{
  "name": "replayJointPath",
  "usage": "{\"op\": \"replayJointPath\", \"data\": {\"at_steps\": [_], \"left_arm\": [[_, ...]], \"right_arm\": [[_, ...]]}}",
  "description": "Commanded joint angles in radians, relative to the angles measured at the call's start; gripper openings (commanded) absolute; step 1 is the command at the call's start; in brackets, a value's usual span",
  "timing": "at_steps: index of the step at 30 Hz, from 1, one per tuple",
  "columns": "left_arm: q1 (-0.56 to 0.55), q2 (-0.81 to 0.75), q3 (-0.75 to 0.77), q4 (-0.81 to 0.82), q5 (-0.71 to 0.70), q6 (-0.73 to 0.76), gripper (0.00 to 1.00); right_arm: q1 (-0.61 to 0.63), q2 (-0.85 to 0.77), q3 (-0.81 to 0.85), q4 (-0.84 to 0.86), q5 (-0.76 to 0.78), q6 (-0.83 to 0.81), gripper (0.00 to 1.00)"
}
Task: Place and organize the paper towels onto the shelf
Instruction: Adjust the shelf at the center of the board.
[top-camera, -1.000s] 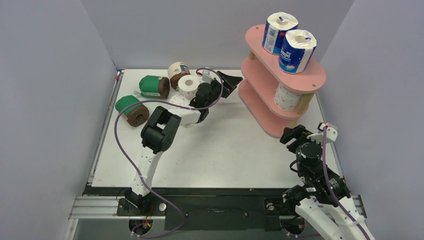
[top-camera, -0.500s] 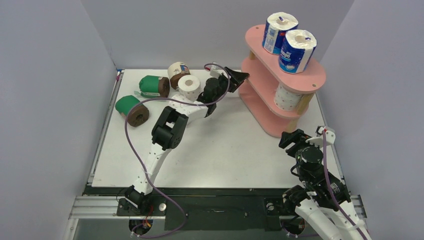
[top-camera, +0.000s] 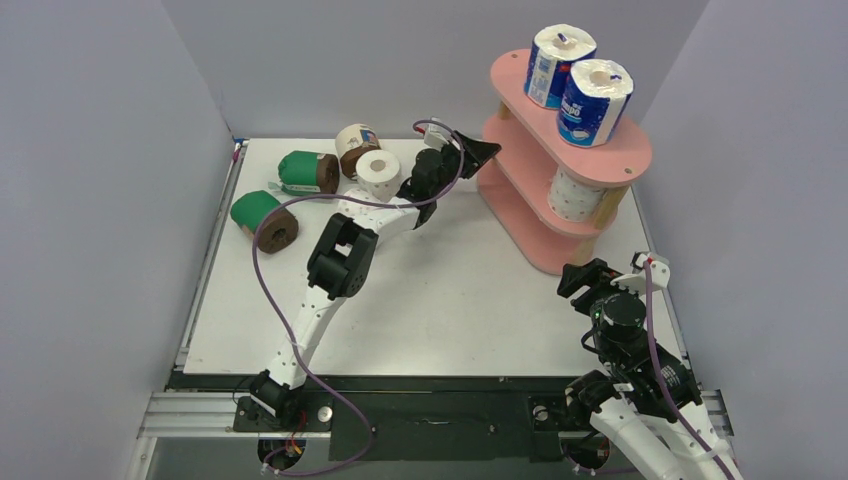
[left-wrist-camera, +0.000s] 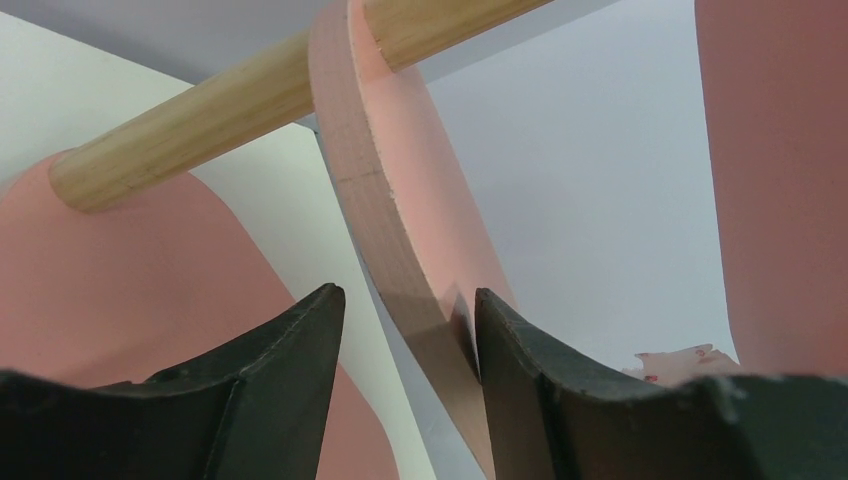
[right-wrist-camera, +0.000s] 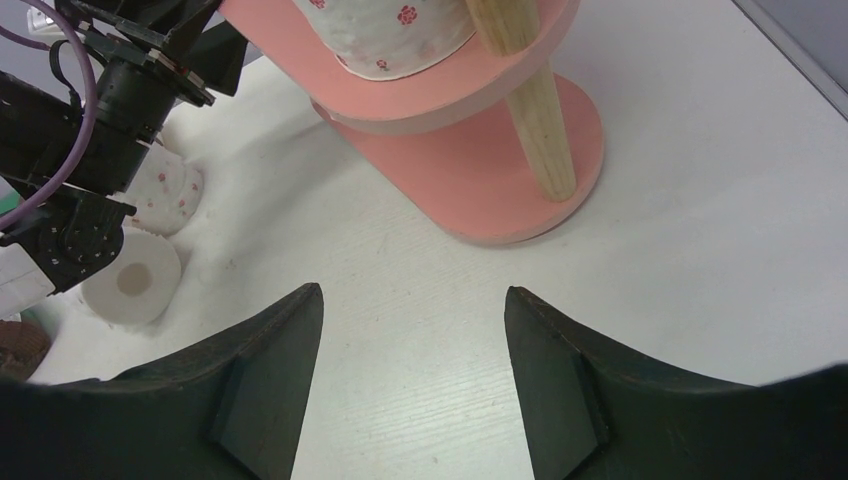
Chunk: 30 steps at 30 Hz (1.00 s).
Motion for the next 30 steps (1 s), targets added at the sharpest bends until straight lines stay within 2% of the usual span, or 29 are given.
{"op": "replayJointPath", "data": {"at_steps": [1,6,13,16,23,30], "left_arm": [[-0.002,0.015,0.070,0.015,0.008,0.028,0.44],[-0.001,0.012,0.060,0.048,0.011,0.023,0.31],[0.012,-0.060,-0.066,0.150,-0.001,0.010,0.14],[0.018,-0.105,-0.146,0.201,-0.018,0.011,0.00],[0.029,-0.190,-0.286,0.305,-0.055,0.007,0.00],[0.030,-0.346,-0.533,0.439,-0.165,0.073,0.00]], "right_arm": [[-0.005,-0.012,-0.003,0.012,0.003,-0.012,0.63],[-0.005,-0.012,-0.001,0.009,0.010,-0.010,0.62],[-0.004,0.002,0.001,0.008,0.024,-0.005,0.62],[-0.004,0.009,0.000,0.009,0.030,-0.006,0.62],[-0.004,0.014,0.008,0.007,0.061,0.004,0.60],[-0.005,0.046,0.015,0.014,0.110,0.029,0.60]]}}
